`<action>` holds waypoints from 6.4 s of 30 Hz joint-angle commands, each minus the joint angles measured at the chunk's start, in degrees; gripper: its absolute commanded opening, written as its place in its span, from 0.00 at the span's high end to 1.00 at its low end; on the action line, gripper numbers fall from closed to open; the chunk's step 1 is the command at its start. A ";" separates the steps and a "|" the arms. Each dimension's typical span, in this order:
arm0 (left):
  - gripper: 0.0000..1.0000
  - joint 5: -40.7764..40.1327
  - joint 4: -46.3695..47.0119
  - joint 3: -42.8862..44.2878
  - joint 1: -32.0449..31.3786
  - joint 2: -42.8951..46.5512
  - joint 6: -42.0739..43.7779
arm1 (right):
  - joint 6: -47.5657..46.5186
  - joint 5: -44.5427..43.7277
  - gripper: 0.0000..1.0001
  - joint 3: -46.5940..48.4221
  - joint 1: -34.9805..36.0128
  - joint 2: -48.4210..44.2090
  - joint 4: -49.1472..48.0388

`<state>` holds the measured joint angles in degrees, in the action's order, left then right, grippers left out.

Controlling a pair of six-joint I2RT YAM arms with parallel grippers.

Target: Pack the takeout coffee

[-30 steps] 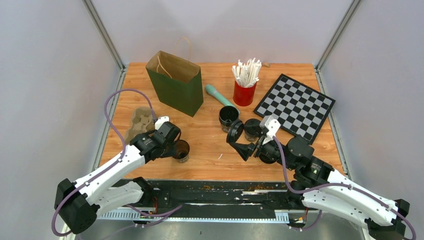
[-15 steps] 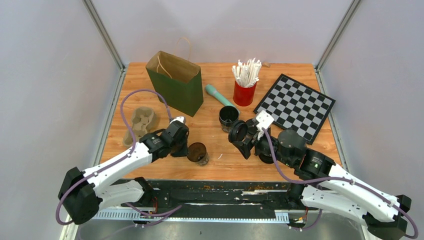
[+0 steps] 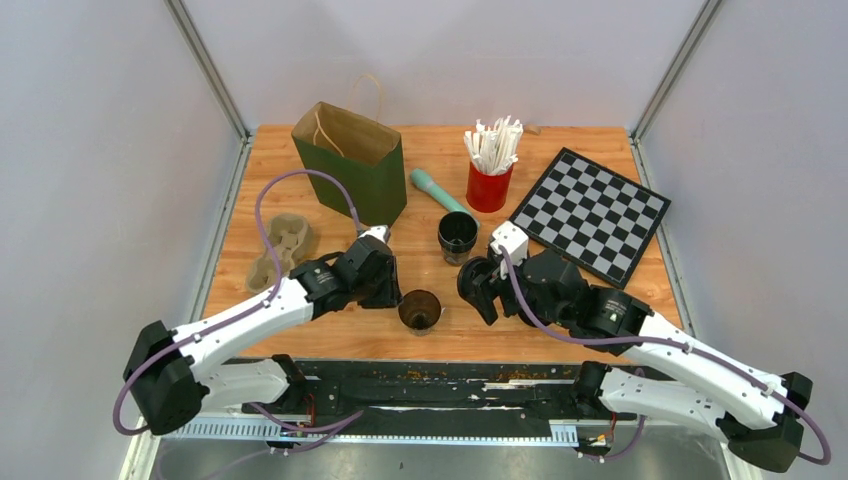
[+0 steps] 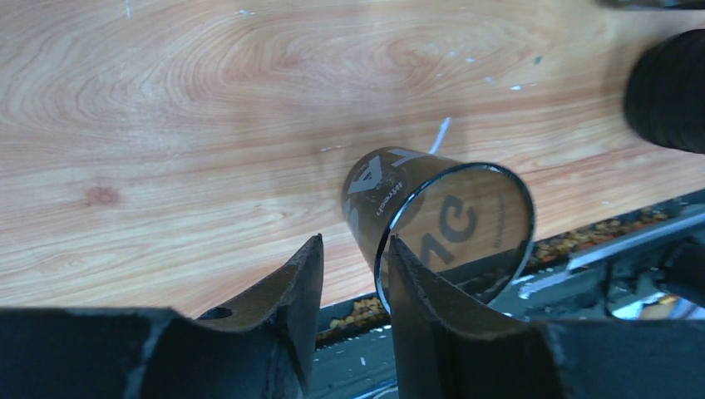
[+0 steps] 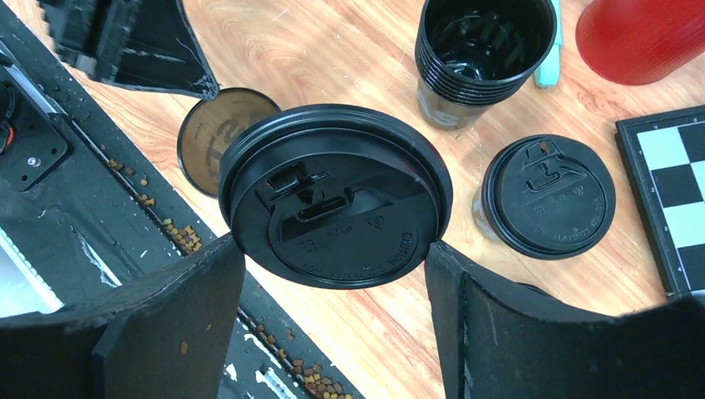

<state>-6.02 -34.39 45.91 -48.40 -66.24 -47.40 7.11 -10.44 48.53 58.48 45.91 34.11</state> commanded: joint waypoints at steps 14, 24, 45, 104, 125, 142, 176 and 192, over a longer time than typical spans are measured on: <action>0.42 3.76 -3.04 2.94 9.80 18.27 -1.60 | 13.04 6.57 0.30 15.84 0.48 18.23 10.87; 0.38 20.52 -5.67 0.16 26.08 20.22 2.57 | 13.34 8.31 0.29 31.20 2.17 36.06 20.26; 0.38 33.88 1.35 -12.04 33.28 23.22 0.14 | 12.33 5.74 0.24 48.23 6.12 57.36 34.22; 0.35 34.66 3.03 -15.18 33.29 25.09 -0.81 | 12.45 4.33 0.22 50.71 6.82 60.40 35.87; 0.34 35.77 5.16 -16.24 33.29 24.73 -1.60 | 11.93 5.21 0.21 48.64 6.81 60.95 33.61; 0.33 36.45 5.80 -17.28 33.28 24.82 -2.09 | 11.53 5.40 0.17 48.96 6.82 60.84 34.65; 0.41 37.72 15.76 -15.78 24.91 16.59 -1.71 | 8.47 13.53 0.40 36.77 -0.62 46.93 22.13; 0.41 34.56 25.19 -14.70 17.38 10.39 -3.66 | 5.69 17.81 0.59 32.30 -5.04 45.26 17.39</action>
<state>30.59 -13.76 28.58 -29.43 -54.92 -50.28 14.39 6.20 80.55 53.89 93.49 53.74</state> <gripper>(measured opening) 0.589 0.424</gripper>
